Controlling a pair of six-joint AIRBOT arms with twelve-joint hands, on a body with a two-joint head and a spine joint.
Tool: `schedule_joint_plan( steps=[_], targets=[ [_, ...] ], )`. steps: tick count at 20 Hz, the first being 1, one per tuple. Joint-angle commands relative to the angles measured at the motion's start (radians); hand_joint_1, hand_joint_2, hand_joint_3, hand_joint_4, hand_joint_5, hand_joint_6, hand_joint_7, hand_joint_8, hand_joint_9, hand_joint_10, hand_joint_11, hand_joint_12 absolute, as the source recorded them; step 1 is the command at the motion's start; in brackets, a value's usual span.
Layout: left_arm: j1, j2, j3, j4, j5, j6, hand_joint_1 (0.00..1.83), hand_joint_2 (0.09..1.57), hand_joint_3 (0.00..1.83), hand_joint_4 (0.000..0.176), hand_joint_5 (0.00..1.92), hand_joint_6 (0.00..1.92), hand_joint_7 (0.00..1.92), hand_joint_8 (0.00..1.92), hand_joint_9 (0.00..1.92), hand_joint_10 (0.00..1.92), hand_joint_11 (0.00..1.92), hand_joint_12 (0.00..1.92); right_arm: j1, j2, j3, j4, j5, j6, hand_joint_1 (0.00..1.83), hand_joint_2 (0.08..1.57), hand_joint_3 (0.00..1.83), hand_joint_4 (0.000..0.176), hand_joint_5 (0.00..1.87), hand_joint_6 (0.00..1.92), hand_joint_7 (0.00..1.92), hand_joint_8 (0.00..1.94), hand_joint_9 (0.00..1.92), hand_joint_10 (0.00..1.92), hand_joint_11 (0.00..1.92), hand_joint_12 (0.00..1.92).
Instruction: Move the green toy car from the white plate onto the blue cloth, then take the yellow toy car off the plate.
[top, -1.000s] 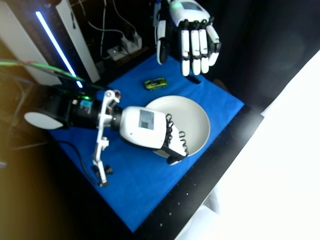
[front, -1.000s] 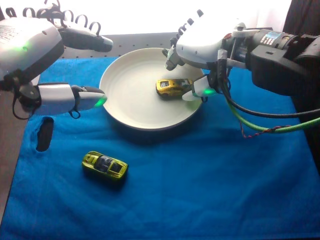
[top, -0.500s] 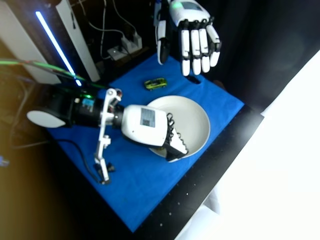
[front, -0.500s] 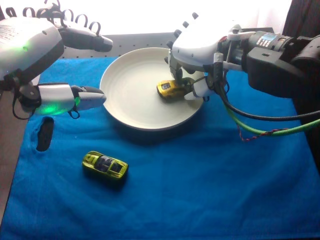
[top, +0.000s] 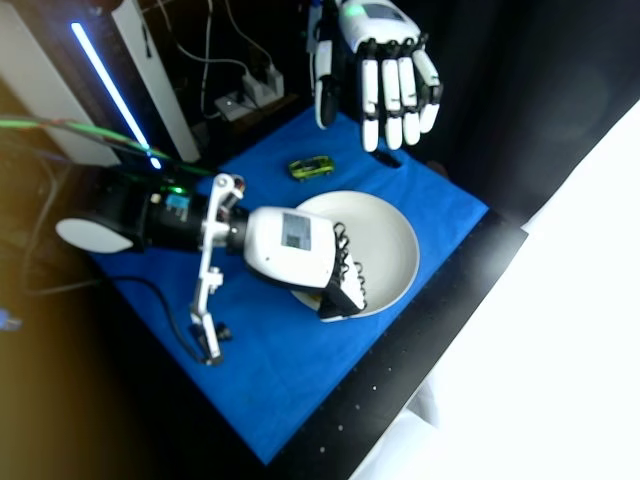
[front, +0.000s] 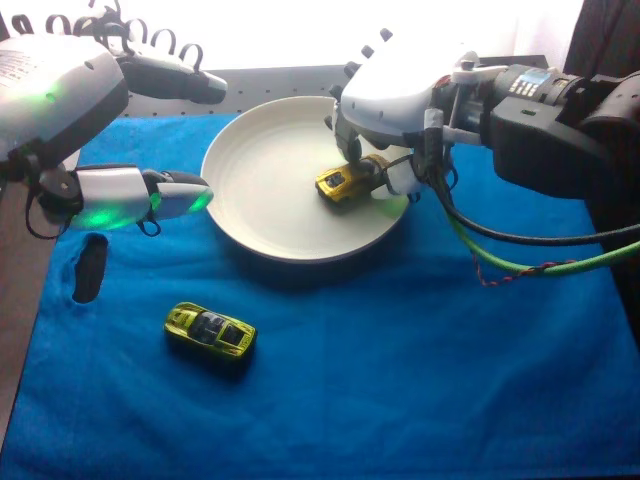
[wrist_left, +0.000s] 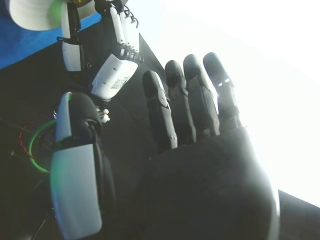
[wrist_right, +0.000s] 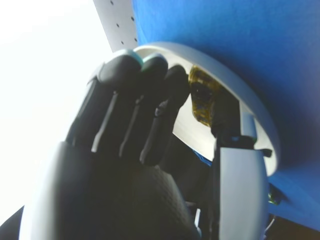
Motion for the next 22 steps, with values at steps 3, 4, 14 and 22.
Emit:
schedule_joint_plan(
  steps=[3,4,14,22],
  targets=[
    [-0.016,-0.005,0.002,0.004,-0.121,0.001,0.74,1.04,0.0,0.032,0.66,0.0,0.57,0.0,0.49,0.01,0.0,1.15,0.016,0.001,-0.015,-0.002,0.117,-0.01,1.13,1.13,0.0,0.0,0.94,1.07,0.84,1.28,0.8,1.56,0.72,1.9],
    [-0.015,-0.006,0.002,0.002,-0.121,0.001,0.77,1.04,0.0,0.022,0.67,0.0,0.57,0.0,0.49,0.01,0.0,1.14,0.019,0.008,-0.021,-0.002,0.122,-0.01,1.13,1.13,0.0,0.0,0.94,1.07,0.84,1.34,0.8,1.61,0.74,1.92],
    [-0.015,-0.007,0.004,-0.006,-0.12,0.001,0.72,1.03,0.0,0.042,0.69,0.0,0.61,0.0,0.53,0.01,0.0,1.27,0.039,0.107,-0.116,-0.002,0.203,-0.011,1.13,1.18,0.0,0.0,0.86,1.18,0.97,1.63,1.01,1.91,1.08,1.92],
    [-0.007,-0.007,0.005,-0.018,-0.119,0.001,0.69,1.03,0.0,0.069,0.68,0.0,0.58,0.0,0.52,0.0,0.0,1.2,0.04,0.26,-0.299,-0.062,0.318,-0.012,1.13,1.16,0.0,0.0,0.89,1.15,1.09,1.76,1.27,1.92,1.38,1.92]
  ],
)
